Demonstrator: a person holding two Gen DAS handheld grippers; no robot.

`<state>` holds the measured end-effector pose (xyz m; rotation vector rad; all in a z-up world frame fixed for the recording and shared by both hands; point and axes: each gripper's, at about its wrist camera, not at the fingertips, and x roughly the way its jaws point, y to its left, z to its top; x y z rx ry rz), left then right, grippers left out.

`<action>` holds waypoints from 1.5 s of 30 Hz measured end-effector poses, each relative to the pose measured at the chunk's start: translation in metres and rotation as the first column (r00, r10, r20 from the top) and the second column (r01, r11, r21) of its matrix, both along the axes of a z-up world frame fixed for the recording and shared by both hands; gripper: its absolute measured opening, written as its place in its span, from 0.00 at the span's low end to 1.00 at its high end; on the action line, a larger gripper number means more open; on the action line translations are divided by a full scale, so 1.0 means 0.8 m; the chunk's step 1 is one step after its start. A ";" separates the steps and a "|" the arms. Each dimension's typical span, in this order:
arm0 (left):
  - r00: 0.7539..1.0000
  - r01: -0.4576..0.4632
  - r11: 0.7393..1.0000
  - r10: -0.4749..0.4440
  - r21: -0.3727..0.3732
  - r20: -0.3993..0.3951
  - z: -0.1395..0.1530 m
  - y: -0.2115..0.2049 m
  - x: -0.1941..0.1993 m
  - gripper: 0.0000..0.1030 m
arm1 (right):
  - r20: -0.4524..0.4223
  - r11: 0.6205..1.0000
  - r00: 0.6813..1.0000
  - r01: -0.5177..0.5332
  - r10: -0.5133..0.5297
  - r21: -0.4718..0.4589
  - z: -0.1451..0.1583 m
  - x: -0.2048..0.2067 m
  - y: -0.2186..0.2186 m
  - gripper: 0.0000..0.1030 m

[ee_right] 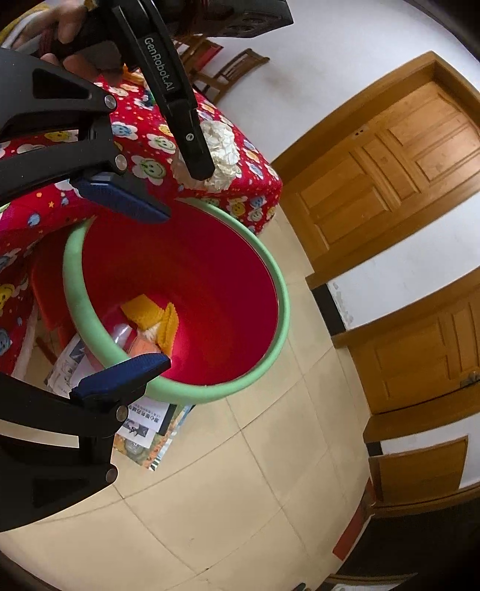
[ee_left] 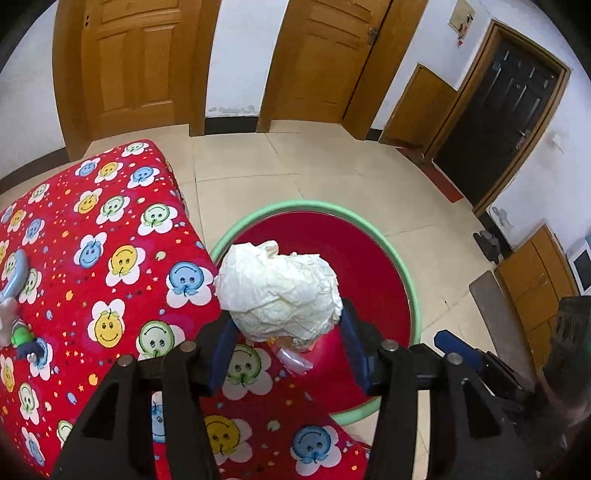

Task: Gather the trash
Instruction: 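Carry paper ball and plastic bag over the red bin and open both grippers, then move both open tools back over the table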

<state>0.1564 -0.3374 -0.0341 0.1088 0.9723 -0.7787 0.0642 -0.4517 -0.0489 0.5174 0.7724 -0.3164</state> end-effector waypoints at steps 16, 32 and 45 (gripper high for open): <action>0.998 -0.067 0.997 0.068 -0.039 0.010 0.025 0.033 -0.004 0.57 | 0.012 1.000 1.000 -0.006 0.006 -0.005 0.009 -0.010 0.005 0.72; 0.977 -0.202 0.978 0.205 -0.057 0.063 0.062 0.134 -0.016 0.57 | 0.049 0.997 0.996 -0.078 0.079 -0.013 0.039 -0.004 0.051 0.72; 0.923 -0.368 0.927 0.374 -0.078 0.090 0.077 0.251 -0.014 0.57 | 0.064 0.975 0.973 -0.221 0.223 -0.029 0.064 0.024 0.132 0.72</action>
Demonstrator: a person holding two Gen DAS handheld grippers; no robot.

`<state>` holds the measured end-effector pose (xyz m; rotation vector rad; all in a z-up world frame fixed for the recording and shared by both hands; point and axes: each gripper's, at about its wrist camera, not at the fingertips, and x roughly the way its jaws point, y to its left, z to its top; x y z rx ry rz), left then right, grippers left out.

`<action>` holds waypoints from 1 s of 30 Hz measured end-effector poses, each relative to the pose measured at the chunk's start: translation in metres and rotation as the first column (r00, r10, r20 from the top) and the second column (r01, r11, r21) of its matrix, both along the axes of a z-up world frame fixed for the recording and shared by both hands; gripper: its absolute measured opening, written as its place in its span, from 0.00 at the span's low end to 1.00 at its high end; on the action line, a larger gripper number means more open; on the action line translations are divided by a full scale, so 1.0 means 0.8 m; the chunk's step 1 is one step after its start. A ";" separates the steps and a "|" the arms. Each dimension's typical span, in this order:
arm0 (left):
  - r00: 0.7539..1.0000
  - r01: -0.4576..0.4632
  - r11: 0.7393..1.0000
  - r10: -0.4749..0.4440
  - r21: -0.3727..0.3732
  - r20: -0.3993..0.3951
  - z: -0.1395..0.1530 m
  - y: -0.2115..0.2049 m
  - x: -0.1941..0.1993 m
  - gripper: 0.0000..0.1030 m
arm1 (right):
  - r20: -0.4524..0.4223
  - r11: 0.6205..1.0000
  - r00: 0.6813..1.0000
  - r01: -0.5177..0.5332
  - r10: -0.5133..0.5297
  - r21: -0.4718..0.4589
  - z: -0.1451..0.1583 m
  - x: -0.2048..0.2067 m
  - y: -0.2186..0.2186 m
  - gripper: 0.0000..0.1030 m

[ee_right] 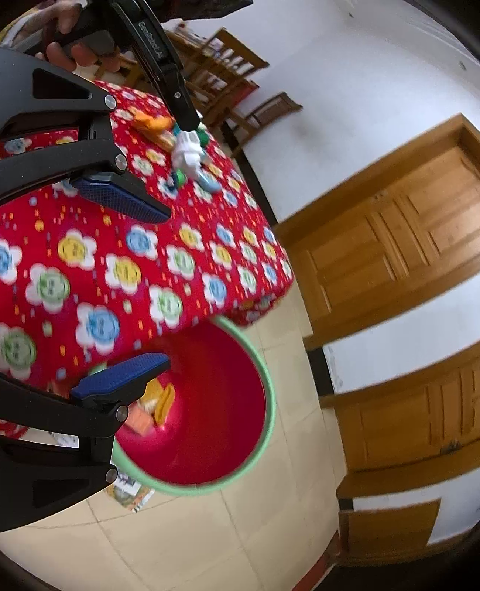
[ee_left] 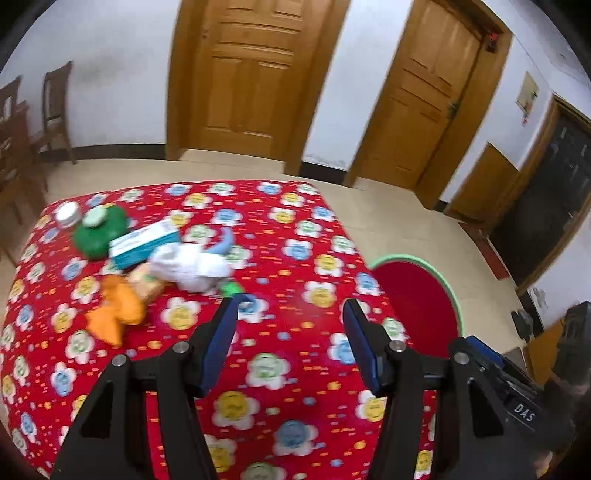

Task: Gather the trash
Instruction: 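Move both open tools back over the table, then grasp the orange mesh bag with the left gripper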

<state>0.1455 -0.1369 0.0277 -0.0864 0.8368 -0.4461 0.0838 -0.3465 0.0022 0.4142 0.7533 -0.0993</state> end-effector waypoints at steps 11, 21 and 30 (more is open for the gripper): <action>0.988 -0.155 0.987 0.156 0.027 -0.008 -0.017 0.095 0.029 0.57 | 0.001 0.996 0.997 -0.079 0.079 -0.037 0.008 0.031 0.050 0.72; 0.977 -0.208 0.975 0.211 0.079 -0.031 -0.048 0.131 0.064 0.57 | -0.016 0.991 0.992 -0.123 0.123 -0.049 0.003 0.076 0.088 0.72; 0.971 -0.217 0.973 0.223 0.074 -0.087 -0.087 0.147 0.095 0.57 | -0.059 0.980 0.981 -0.189 0.185 -0.059 -0.016 0.127 0.122 0.72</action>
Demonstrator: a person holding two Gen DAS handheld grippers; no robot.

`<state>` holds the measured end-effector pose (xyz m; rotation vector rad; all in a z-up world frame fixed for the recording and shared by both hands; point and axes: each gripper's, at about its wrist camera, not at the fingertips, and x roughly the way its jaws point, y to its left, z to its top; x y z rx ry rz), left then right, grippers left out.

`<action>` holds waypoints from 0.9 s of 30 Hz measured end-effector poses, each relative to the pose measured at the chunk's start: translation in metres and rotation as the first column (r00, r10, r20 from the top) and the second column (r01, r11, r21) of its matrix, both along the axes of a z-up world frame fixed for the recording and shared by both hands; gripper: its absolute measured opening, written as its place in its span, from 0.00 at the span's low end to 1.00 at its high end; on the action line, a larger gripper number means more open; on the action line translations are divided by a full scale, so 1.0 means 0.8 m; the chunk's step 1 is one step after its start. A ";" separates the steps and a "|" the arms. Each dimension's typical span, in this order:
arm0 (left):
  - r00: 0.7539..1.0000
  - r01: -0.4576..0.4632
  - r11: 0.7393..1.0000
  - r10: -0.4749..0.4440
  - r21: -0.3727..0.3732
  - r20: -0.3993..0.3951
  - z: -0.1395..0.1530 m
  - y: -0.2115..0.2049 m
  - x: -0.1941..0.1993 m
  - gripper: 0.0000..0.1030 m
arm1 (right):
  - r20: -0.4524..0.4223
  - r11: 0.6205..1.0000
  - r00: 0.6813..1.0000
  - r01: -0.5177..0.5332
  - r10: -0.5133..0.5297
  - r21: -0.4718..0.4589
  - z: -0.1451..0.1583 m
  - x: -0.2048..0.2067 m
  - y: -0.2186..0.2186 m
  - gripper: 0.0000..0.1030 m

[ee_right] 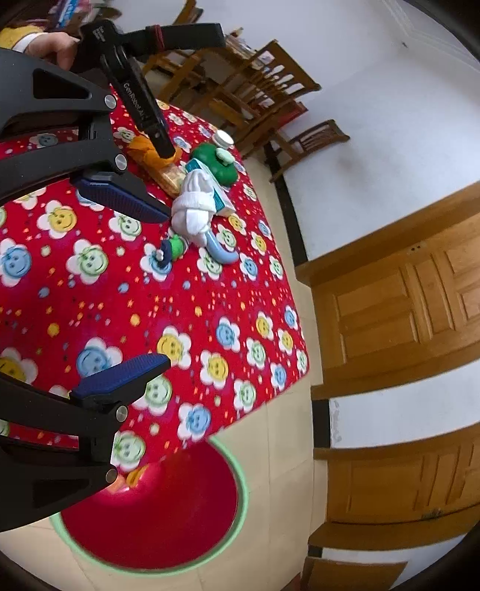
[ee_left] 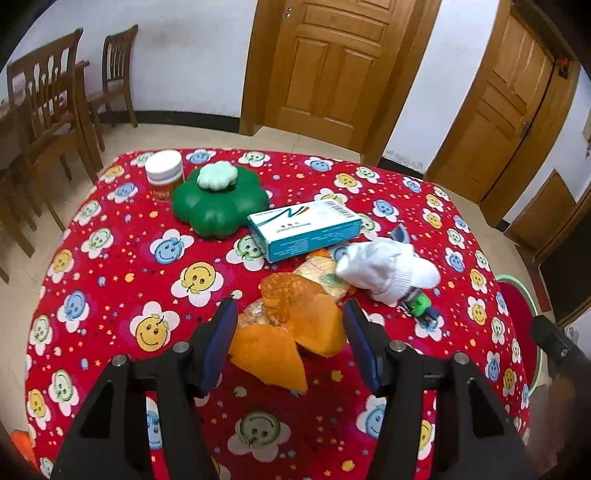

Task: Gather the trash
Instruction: 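Grasp the orange mesh bag with the left gripper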

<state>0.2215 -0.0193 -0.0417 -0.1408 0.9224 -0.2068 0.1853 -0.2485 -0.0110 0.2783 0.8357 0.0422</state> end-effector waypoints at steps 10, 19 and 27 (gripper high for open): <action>0.998 -0.025 0.995 0.019 -0.096 -0.056 -0.024 0.015 0.012 0.57 | -0.071 0.997 0.995 -0.070 0.067 -0.029 -0.039 0.045 0.039 0.72; 1.000 0.006 0.986 -0.008 -0.164 -0.012 -0.021 0.023 -0.004 0.55 | -0.099 0.994 0.991 -0.096 0.090 -0.059 -0.069 0.069 0.062 0.72; 0.999 0.043 0.981 -0.044 -0.187 -0.003 -0.017 0.023 -0.013 0.52 | -0.106 0.992 0.989 -0.112 0.105 -0.064 -0.088 0.086 0.075 0.63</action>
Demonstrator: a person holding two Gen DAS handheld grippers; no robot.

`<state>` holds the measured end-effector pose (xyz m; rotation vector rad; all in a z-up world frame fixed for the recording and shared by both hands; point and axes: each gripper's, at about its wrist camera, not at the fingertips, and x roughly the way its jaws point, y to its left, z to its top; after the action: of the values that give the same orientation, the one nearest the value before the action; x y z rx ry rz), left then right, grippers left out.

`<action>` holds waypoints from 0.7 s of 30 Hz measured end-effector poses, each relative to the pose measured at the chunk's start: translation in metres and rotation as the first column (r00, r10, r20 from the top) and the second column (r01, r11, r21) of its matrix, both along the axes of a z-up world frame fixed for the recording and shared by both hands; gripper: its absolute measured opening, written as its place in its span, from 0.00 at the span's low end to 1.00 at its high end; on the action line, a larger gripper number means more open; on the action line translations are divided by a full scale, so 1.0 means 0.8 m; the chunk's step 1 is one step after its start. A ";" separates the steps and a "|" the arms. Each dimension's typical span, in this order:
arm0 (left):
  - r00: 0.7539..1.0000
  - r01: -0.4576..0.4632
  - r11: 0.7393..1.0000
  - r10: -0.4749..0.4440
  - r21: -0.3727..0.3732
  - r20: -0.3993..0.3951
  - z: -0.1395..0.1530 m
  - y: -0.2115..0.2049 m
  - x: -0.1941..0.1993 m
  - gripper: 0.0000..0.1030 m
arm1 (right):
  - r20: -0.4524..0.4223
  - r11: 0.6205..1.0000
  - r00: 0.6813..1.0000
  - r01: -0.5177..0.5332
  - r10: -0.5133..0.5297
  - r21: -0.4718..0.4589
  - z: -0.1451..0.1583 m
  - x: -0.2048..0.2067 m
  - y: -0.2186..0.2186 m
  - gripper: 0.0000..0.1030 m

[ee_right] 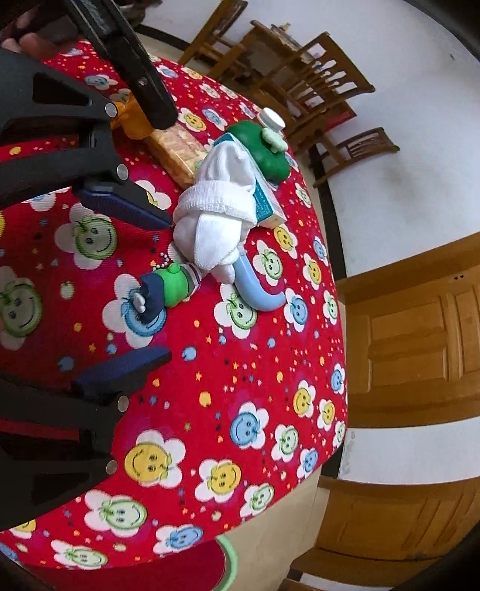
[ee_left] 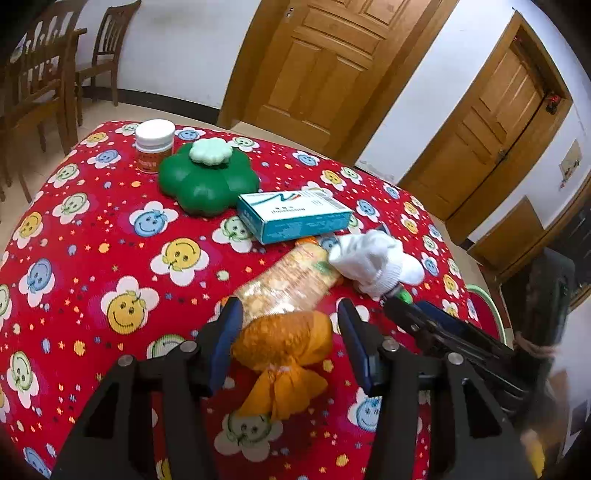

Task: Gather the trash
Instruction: 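Grasp the orange mesh bag with the left gripper, then grasp the green toy figure with right while left holds the orange bag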

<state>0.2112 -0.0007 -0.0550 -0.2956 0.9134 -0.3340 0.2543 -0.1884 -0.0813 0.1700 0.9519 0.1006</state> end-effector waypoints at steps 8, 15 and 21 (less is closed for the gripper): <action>1.000 -0.025 1.000 0.025 0.002 -0.016 -0.002 0.011 -0.017 0.52 | 0.010 0.999 1.000 -0.015 0.015 -0.041 -0.002 0.002 0.008 0.25; 0.999 -0.048 0.999 0.048 0.004 -0.010 -0.002 0.014 -0.024 0.49 | 0.003 1.000 1.000 -0.015 0.015 0.009 0.005 -0.017 0.004 0.22; 0.998 -0.067 0.998 0.067 0.005 0.001 0.001 0.015 -0.032 0.35 | 0.024 0.999 1.000 -0.011 0.010 0.046 0.024 -0.041 -0.005 0.22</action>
<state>0.1858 0.0112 -0.0544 -0.3209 0.9012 -0.2702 0.2213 -0.1922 -0.0623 0.2064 0.9268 0.1340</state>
